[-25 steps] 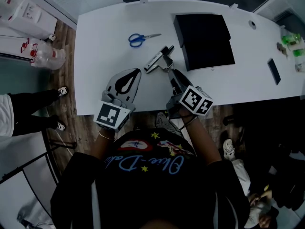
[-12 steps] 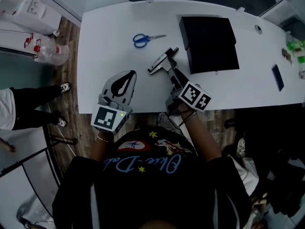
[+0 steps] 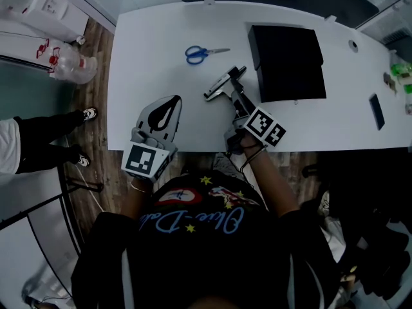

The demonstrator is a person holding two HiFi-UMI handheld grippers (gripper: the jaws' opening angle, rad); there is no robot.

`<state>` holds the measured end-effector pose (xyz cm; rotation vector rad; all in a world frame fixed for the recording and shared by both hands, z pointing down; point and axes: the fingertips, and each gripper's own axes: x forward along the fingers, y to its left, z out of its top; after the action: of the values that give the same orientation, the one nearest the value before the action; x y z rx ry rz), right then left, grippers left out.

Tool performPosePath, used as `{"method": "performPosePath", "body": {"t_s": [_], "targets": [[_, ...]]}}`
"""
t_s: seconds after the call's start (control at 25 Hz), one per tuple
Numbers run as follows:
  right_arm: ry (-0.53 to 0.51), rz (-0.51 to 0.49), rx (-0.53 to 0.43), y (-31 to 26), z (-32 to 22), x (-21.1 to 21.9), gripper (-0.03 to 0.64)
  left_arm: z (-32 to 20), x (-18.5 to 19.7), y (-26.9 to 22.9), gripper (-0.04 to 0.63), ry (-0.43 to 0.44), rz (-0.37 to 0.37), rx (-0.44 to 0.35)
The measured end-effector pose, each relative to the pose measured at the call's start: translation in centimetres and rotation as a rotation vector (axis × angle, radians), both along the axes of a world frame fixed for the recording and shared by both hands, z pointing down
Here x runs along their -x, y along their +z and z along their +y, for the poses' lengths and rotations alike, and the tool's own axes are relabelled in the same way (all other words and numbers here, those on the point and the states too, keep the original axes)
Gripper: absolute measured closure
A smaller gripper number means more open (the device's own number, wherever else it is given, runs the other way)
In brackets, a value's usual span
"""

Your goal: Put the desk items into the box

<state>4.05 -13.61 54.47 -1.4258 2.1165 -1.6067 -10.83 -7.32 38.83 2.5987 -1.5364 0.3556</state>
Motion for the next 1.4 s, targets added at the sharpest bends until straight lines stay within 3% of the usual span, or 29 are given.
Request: {"method": "performPosePath", "body": {"t_s": [0.28, 0.88, 1.4], "targets": [[0.026, -0.016, 0.015, -0.2, -0.5, 0.0, 0.563, 0.4, 0.2, -0.5, 0.586, -0.010, 0.015, -0.021], [0.082, -0.120, 0.025, -1.0, -0.4, 0.0, 0.598, 1.1, 1.2, -0.6, 0.586, -0.030, -0.003, -0.024], [0.054, -0.049, -0.064, -3.0, 0.6, -1.2, 0.603, 1.4, 1.2, -1.0, 0.586, -0.035, 0.000, -0.022]]}}
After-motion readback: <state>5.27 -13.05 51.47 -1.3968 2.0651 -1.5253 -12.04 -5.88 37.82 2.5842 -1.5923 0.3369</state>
